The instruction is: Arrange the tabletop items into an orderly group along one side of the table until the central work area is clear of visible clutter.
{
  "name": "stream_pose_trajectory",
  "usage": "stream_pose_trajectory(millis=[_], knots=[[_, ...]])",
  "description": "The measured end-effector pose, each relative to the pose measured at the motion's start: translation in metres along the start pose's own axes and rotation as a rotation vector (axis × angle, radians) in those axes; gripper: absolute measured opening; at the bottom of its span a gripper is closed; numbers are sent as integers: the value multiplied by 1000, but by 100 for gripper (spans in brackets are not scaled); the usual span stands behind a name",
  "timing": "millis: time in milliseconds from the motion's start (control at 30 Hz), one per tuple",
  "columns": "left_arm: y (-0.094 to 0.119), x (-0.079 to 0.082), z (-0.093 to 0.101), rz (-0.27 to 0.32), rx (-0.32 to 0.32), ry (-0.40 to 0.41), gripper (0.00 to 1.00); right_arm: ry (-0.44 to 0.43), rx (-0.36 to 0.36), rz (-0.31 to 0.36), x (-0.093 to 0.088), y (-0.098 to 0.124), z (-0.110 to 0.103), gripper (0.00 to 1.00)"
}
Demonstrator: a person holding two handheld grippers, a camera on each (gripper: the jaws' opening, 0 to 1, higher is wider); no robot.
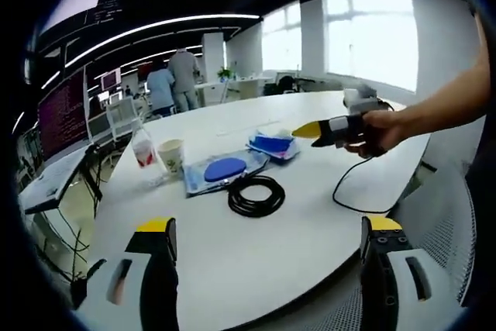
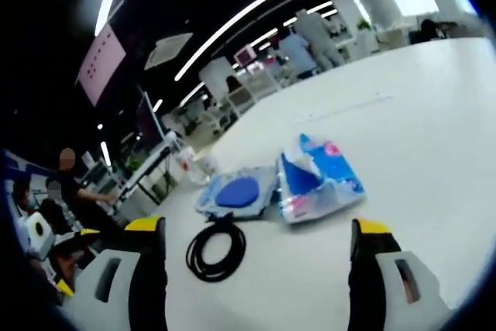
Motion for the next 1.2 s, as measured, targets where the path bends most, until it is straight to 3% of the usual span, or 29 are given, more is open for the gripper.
stream_pose_trajectory(millis=[100,167,233,333,433,733,867,1033,1200], knots=[[-10,2,-3,9,-7,3,100,-17,-21,7,-2,4,3,98],[-22,5,-7,52,18,97,100,-29,-33,9,-2,5,5,98],[-33,8,-12,72,28,115,100,-28,-43,16,1,7,13,98],[-54,13,-17,67,9,109,100,-37,-63,25,4,6,18,97],[-79,17,-22,42,-59,119,100,-38,-74,32,5,4,21,97],[-135,28,-42,48,-109,111,100,-44,-125,32,1,-3,27,95],[-158,25,-53,0,-138,63,100,-81,-131,43,0,-6,29,95],[-187,26,-64,-4,-142,90,100,-72,-166,28,-2,-7,37,94],[-214,27,-63,-24,-189,83,100,-85,-193,29,-1,-10,43,92]])
Point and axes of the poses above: the point that each gripper's makers call its tool centre point, and the gripper's own axes: y roughly backward along the fingers, z roughly to its right, x roughly out of its top, the point moved 7 cm from there along y, roughly backward along the fingers, and after that the axes turned 15 degrees about z, right-handed, at the moved point
